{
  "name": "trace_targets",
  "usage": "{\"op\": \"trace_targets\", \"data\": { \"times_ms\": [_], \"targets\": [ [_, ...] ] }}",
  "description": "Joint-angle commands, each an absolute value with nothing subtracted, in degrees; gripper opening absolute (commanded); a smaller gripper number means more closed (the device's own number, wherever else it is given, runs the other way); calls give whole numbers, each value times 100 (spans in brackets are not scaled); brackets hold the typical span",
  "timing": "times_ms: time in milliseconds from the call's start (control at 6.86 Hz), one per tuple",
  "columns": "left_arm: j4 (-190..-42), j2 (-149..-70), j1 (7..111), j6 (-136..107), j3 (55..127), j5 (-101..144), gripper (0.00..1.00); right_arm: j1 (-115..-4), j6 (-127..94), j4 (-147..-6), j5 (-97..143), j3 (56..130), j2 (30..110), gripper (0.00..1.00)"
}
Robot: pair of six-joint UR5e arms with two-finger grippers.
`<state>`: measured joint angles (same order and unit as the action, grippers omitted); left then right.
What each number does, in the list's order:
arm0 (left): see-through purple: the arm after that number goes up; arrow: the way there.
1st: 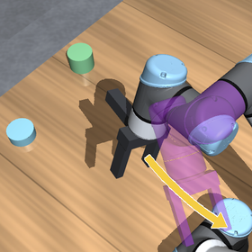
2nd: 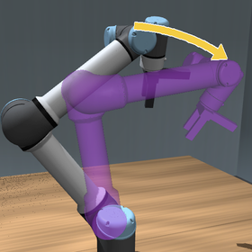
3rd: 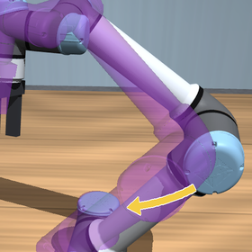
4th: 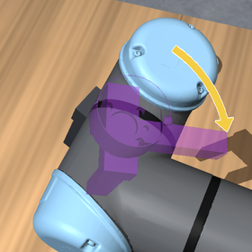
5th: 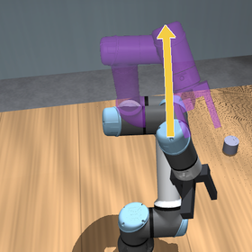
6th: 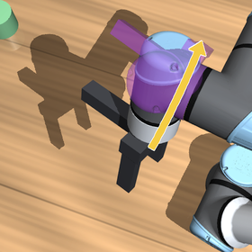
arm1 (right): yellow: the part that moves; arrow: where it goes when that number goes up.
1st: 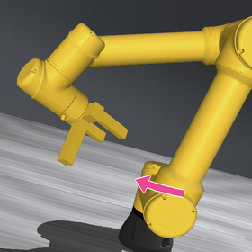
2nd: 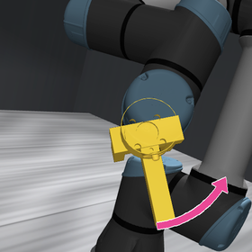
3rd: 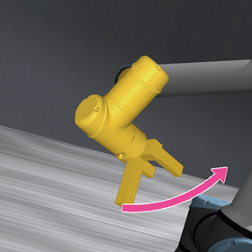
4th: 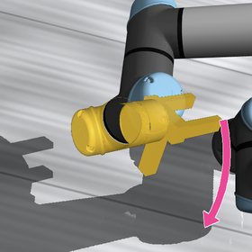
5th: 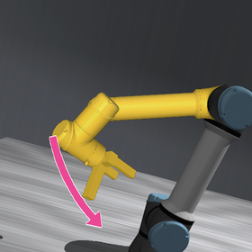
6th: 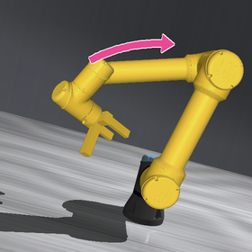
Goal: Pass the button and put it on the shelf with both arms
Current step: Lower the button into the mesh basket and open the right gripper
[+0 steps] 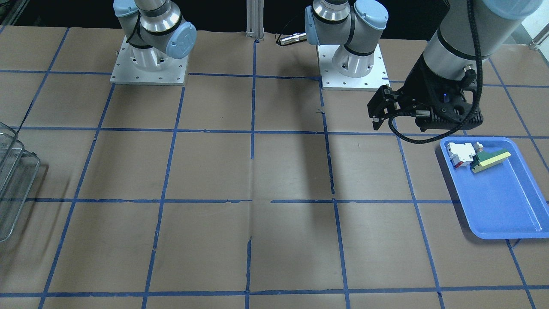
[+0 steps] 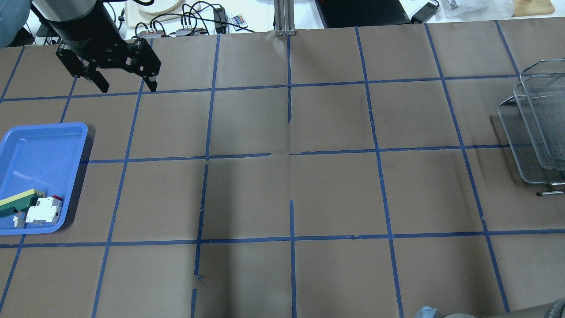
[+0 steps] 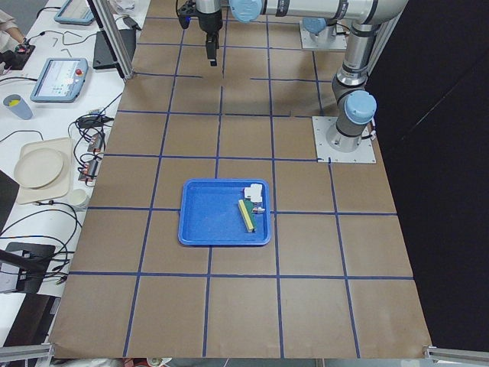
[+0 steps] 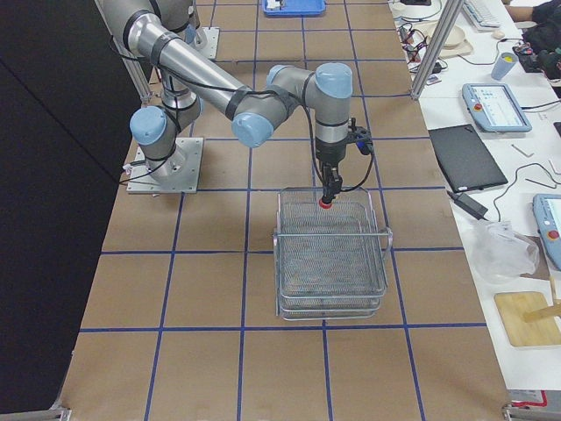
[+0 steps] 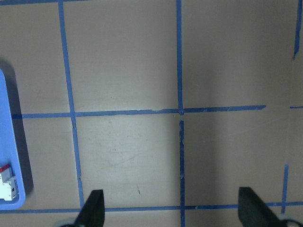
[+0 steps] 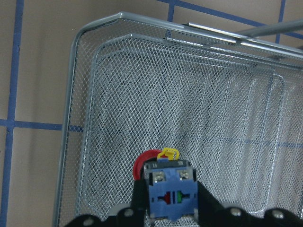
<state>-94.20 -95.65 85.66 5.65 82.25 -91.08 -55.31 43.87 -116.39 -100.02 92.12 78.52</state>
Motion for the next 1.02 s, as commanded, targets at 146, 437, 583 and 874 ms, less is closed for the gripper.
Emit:
{"op": "trace_targets", "data": {
  "times_ms": [146,437,583,874],
  "targets": [
    [-8868,-9387,8490,598,8560,-9123,100,-5493,4000,-11681,-9793,9159,7551,1],
    [-8868,-9396,8490,598,8569,-9114,100,-5449,3999,-11663,-9563,9158,7550,2],
    [-8868,-9430,8490,598,8578,-9097,100,-5441,3999,-11689,-9571,9210,7532,13],
    [-8824,-9492,8490,589,8534,-9079,100,-5301,4060,-11515,-9667,9220,7593,99]
  ]
}}
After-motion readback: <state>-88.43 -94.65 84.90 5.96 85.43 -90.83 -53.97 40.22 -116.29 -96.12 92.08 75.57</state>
